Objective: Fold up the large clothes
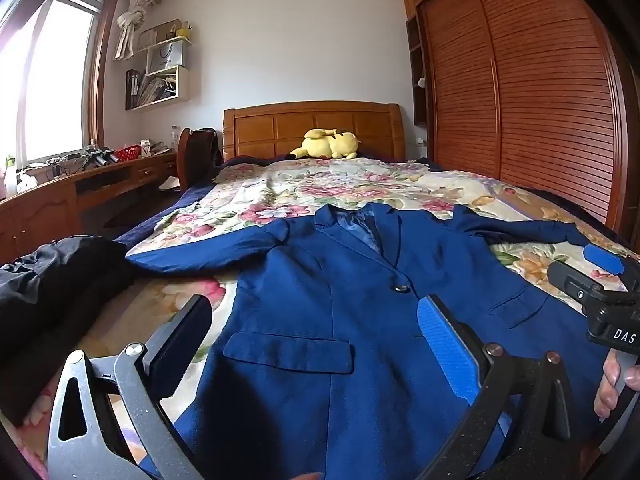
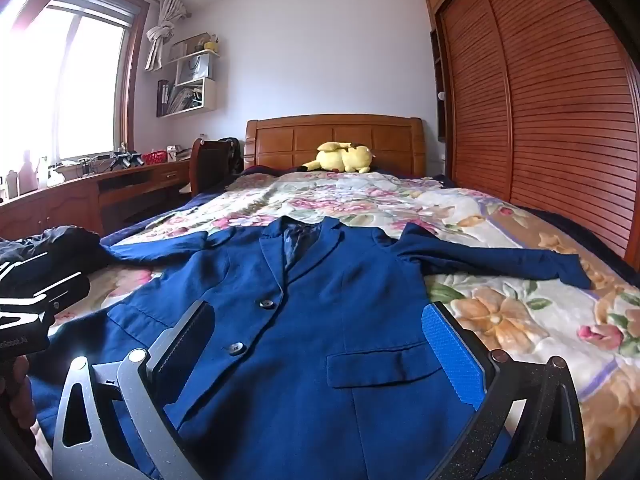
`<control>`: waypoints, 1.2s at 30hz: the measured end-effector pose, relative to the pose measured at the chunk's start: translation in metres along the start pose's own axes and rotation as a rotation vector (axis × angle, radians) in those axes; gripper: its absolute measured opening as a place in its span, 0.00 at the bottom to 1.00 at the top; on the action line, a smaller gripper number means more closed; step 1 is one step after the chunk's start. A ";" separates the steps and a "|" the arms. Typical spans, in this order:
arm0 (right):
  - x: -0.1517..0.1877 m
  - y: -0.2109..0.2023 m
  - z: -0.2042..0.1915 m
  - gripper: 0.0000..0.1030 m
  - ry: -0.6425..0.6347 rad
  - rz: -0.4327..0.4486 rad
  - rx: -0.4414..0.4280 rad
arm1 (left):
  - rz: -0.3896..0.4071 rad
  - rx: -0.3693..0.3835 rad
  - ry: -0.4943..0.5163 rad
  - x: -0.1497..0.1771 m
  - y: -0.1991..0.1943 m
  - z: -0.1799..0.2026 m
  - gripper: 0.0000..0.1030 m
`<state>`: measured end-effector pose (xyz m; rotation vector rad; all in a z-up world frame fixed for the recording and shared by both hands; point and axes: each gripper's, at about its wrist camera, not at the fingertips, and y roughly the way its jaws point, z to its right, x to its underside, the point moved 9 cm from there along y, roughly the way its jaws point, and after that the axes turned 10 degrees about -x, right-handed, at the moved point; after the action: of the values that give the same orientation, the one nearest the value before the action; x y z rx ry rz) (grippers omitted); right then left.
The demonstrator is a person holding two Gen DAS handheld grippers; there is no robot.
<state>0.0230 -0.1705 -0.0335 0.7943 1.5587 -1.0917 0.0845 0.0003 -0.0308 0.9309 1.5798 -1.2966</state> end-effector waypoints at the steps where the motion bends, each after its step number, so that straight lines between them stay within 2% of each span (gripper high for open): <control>1: 0.000 0.000 0.000 1.00 0.000 0.000 0.001 | 0.007 -0.003 -0.006 0.000 -0.001 -0.001 1.00; 36: -0.001 -0.004 0.000 1.00 0.003 0.011 0.006 | 0.016 -0.015 0.010 -0.004 -0.007 -0.006 1.00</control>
<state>0.0198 -0.1720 -0.0316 0.8076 1.5526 -1.0885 0.0787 0.0044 -0.0242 0.9403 1.5841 -1.2690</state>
